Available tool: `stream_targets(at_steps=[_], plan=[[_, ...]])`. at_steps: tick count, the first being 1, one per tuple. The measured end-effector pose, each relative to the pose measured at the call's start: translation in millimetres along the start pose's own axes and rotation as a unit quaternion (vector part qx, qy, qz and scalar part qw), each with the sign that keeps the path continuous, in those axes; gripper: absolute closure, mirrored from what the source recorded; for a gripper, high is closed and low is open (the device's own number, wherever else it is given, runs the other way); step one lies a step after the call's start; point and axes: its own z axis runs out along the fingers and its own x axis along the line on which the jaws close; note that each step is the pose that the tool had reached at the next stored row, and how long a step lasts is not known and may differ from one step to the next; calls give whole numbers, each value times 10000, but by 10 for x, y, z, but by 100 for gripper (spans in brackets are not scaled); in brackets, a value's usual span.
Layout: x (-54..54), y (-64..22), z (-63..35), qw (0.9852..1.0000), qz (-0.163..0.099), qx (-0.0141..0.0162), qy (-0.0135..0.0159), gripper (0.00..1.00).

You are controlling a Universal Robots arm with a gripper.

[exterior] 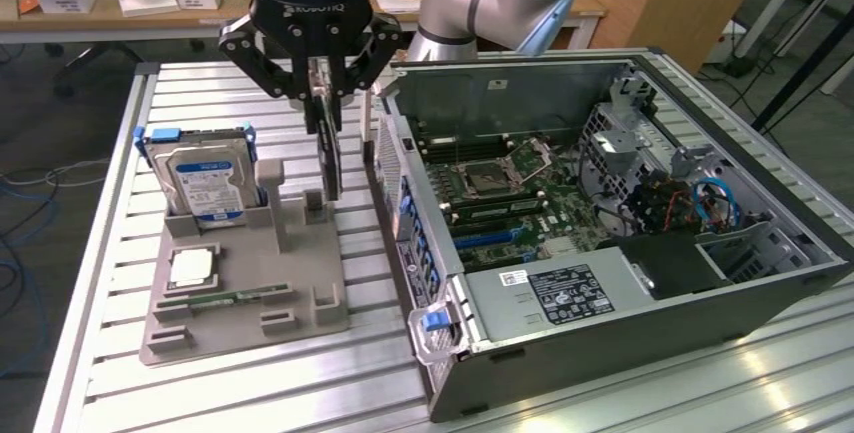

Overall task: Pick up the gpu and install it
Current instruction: 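Pick up the gpu and move the gpu toward the slot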

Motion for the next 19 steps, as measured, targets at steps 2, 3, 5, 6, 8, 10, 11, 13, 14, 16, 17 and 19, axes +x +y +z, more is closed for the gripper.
stream_targets(at_steps=[2, 3, 5, 6, 8, 10, 11, 13, 14, 16, 17, 19], plan=[[-8, 0, 0, 10000, 0, 0, 0, 74], [-8, 0, 1, 10000, 0, 0, 0, 74], [-8, 0, 0, 10000, 0, 0, 0, 74], [-8, 0, 1, 10000, 0, 0, -1, 74], [-9, 0, 0, 10000, 0, 0, 0, 74], [-16, 0, 1, 10000, -1, 0, 0, 74], [-22, 1, 1, 10000, -1, 0, 0, 74], [-35, 4, 1, 10000, 0, 0, 0, 74], [-44, 5, 2, 10000, 0, 0, 0, 74], [-68, 6, 2, 10000, 0, 0, 0, 74], [-81, 7, 2, 10000, 0, 0, 0, 74], [-108, 8, 3, 10000, 0, 0, 0, 74]])
